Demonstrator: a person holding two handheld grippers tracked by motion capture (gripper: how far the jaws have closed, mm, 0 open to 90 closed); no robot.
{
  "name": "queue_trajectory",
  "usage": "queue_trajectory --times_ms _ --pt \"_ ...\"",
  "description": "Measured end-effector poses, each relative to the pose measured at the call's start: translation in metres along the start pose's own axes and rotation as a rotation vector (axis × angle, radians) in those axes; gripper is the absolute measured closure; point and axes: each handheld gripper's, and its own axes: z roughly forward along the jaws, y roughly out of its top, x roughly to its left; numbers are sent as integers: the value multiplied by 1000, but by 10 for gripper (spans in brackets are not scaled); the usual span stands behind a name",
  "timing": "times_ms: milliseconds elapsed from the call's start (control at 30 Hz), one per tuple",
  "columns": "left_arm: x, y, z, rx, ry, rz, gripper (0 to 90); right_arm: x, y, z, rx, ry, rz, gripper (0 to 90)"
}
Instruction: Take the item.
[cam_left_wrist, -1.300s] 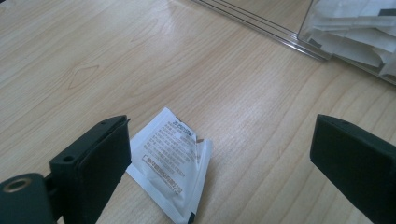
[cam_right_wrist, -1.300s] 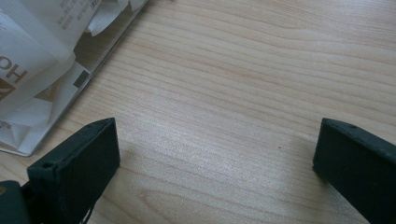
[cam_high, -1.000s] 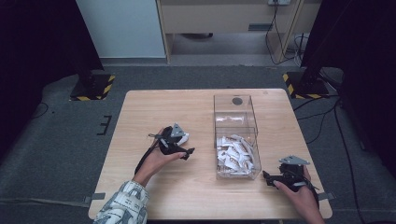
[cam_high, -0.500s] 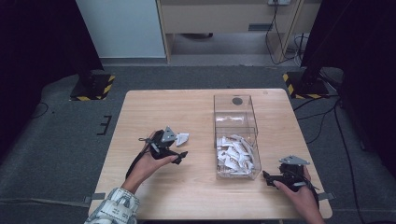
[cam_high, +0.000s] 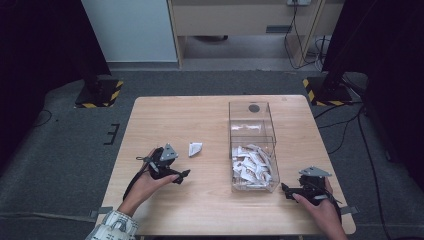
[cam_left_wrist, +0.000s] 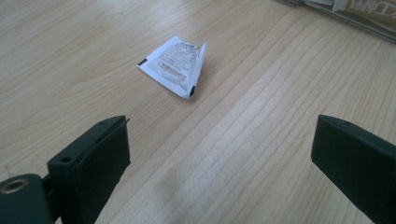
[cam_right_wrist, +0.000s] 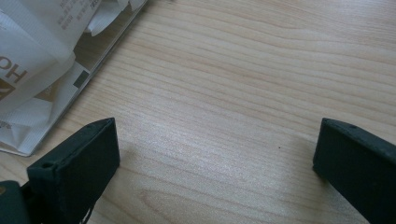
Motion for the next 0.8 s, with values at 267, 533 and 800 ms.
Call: queue_trajectory --times_ms 267,533,800 --pt "-3 -19 -9 25 13 -16 42 0 0 0 0 0 0 8" --pt "-5 -41 -21 55 6 -38 38 0 0 0 0 0 0 8" --pt "-1 -66 -22 72 8 -102 20 0 0 0 0 0 1 8"
